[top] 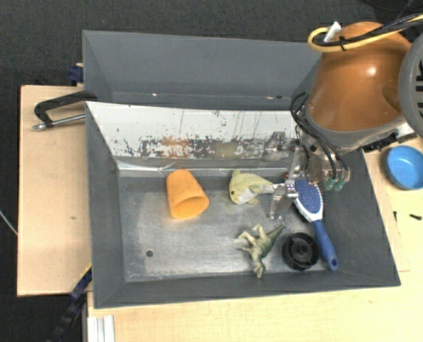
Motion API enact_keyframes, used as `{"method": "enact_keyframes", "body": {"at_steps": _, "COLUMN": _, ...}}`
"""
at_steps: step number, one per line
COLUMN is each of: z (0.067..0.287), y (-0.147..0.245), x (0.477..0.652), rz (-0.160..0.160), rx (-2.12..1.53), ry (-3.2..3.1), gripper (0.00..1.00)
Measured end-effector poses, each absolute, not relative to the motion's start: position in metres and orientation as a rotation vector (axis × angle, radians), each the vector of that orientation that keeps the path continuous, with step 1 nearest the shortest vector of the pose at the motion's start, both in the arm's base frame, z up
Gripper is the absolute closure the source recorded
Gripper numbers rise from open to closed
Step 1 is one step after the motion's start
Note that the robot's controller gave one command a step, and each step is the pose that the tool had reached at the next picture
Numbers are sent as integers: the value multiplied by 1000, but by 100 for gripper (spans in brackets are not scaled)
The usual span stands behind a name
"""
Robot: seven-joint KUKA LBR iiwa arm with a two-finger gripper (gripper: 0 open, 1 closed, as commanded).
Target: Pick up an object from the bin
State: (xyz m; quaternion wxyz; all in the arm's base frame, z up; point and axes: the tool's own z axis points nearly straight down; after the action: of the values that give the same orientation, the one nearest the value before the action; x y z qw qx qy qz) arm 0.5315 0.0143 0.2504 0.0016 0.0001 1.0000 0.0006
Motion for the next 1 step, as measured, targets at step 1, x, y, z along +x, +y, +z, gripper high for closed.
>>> {"method": "enact_keyframes", "body": {"at_steps": 1, "z": 176, "y": -11, "x": 564, "rz": 0, "rx": 539, "ry": 3099, "gripper": 0}}
